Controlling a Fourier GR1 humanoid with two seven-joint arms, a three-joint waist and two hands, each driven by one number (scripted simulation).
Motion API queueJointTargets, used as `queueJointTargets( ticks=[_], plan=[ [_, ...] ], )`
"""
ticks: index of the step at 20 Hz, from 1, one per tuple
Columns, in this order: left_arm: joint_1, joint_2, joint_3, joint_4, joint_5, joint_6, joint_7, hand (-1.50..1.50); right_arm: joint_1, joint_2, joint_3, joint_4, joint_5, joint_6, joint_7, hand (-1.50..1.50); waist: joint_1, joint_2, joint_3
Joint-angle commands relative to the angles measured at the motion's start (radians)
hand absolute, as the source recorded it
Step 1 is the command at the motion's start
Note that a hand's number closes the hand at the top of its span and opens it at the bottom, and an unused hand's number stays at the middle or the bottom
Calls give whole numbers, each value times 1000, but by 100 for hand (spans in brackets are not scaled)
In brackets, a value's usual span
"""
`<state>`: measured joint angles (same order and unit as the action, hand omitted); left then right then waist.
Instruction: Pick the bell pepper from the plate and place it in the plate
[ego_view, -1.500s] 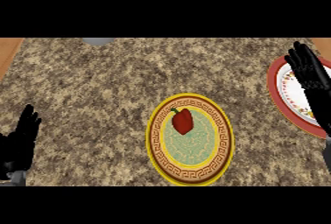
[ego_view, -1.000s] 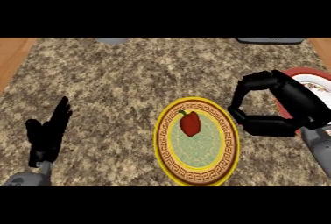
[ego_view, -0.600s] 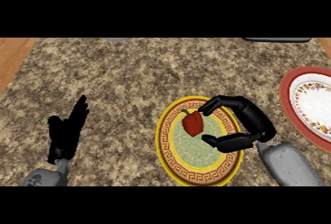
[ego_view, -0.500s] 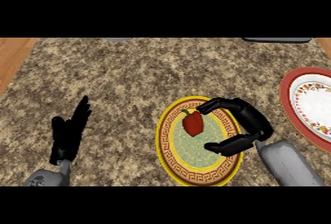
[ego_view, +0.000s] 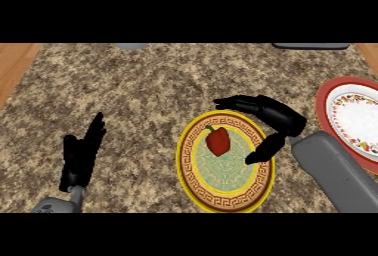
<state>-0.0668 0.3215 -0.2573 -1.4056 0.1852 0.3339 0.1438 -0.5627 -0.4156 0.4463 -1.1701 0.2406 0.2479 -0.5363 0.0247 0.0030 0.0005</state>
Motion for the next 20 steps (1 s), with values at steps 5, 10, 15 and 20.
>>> queueJointTargets(
  ticks=[5,10,15,20],
  plan=[
    [25,-26,-5,-22,-27,18,-3,0,-138,-6,122,-3,200,101,208,-150,-13,-3,-2],
    [35,13,35,-32,-11,-26,2,0,-212,8,148,9,217,282,318,-150,-13,-4,-1],
    [-40,-30,54,-6,-24,-27,64,0,-208,77,138,78,317,279,299,-150,-20,-2,-1],
    [49,-68,29,-52,-101,9,37,0,-208,146,109,183,414,266,249,-150,-16,-2,0]
  ],
)
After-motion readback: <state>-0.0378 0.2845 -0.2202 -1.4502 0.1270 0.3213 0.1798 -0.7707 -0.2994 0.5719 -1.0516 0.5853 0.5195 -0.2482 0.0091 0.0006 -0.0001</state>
